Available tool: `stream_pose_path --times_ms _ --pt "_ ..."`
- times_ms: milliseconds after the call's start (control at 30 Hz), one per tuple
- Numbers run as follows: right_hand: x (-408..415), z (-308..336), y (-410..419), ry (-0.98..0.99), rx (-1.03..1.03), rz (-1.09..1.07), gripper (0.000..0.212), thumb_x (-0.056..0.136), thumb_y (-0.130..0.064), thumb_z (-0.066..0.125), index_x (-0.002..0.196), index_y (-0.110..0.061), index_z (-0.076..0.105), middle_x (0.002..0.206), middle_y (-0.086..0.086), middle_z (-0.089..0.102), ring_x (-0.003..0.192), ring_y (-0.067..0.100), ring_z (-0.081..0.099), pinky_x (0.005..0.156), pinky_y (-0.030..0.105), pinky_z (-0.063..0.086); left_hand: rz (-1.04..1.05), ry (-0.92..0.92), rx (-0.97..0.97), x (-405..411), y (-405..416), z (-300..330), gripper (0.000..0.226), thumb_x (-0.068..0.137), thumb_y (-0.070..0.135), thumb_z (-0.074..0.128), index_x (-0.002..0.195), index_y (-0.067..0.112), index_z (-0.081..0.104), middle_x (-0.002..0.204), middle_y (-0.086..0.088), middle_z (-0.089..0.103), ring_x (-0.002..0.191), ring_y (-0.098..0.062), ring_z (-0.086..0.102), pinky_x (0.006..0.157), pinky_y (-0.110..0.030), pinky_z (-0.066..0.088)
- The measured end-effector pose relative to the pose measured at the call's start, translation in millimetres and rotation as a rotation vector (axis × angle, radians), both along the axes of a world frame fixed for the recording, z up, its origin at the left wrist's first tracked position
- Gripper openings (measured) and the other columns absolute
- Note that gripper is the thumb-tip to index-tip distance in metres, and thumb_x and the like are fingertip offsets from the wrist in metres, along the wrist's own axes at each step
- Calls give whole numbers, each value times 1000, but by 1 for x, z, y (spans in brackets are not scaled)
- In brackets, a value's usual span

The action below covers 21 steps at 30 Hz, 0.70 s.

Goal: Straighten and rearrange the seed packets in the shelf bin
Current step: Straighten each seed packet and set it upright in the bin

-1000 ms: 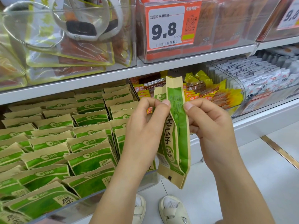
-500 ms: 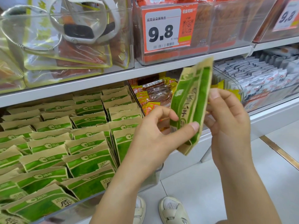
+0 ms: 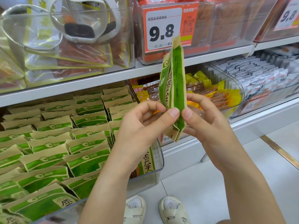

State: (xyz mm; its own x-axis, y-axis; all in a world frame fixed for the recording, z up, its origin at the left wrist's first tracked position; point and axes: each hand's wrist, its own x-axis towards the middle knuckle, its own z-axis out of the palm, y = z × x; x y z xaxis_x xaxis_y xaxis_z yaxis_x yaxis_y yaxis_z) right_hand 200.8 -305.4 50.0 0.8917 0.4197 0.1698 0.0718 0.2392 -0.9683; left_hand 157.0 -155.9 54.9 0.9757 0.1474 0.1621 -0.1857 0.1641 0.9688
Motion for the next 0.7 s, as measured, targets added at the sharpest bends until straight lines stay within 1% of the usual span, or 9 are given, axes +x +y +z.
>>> stream_pose_path --times_ms 67,167,200,267,333,433,533,567,700 --pt "0 1 0 -18 -14 15 34 78 -23 65 112 -25 58 110 -2 72 99 15 70 76 26 56 6 2 21 0 2 -2 39 74 27 76 95 -2 62 81 3 74 73 -6 67 62 -19 54" --pt "0 2 -1 -26 -29 29 47 72 -25 77 115 -24 56 111 -3 72 102 15 69 78 27 57 14 12 36 0 4 -3 33 73 26 75 93 2 64 83 3 74 76 -7 68 63 -20 55" --pt "0 1 -2 -28 -31 31 51 70 -29 76 115 -24 55 112 -4 72 102 14 69 78 26 57 19 13 35 1 3 -3 34 73 26 77 93 2 64 84 2 74 76 -7 68 64 -19 55" --pt "0 1 -2 -30 -36 44 61 63 -32 83 117 -25 55 115 -3 70 101 14 69 73 23 56 30 8 13 0 2 -2 37 70 30 80 91 4 64 83 3 74 76 -6 68 65 -17 54" --pt "0 -2 -2 -31 -41 47 69 60 -27 89 119 -25 55 118 0 69 101 16 69 71 24 56 38 6 -7 1 2 -2 38 68 32 80 89 5 64 82 4 74 76 -5 69 67 -16 53" --pt "2 -2 -4 -25 -41 40 55 68 -17 77 118 -26 56 118 1 69 102 17 69 76 24 55 28 7 -13 0 1 0 38 68 33 73 91 4 64 82 3 74 75 -6 69 70 -17 54" --pt "3 -2 -8 -35 -28 64 58 66 -29 85 117 -26 60 119 4 69 103 19 69 80 25 54 1 1 -14 -1 2 1 39 73 31 71 96 0 63 84 0 74 77 -10 69 77 -22 57" --pt "3 -2 -8 -30 -23 58 56 67 -28 84 117 -25 60 118 4 69 102 19 69 79 25 55 -1 4 -8 -1 2 2 40 73 31 69 97 -1 62 84 0 74 77 -10 69 77 -21 57" --pt "2 -3 -6 -38 -23 40 46 73 -13 68 117 -22 57 115 1 70 98 17 70 76 23 55 2 18 21 -1 3 1 39 73 33 65 97 2 62 85 2 74 79 -10 69 80 -22 57"
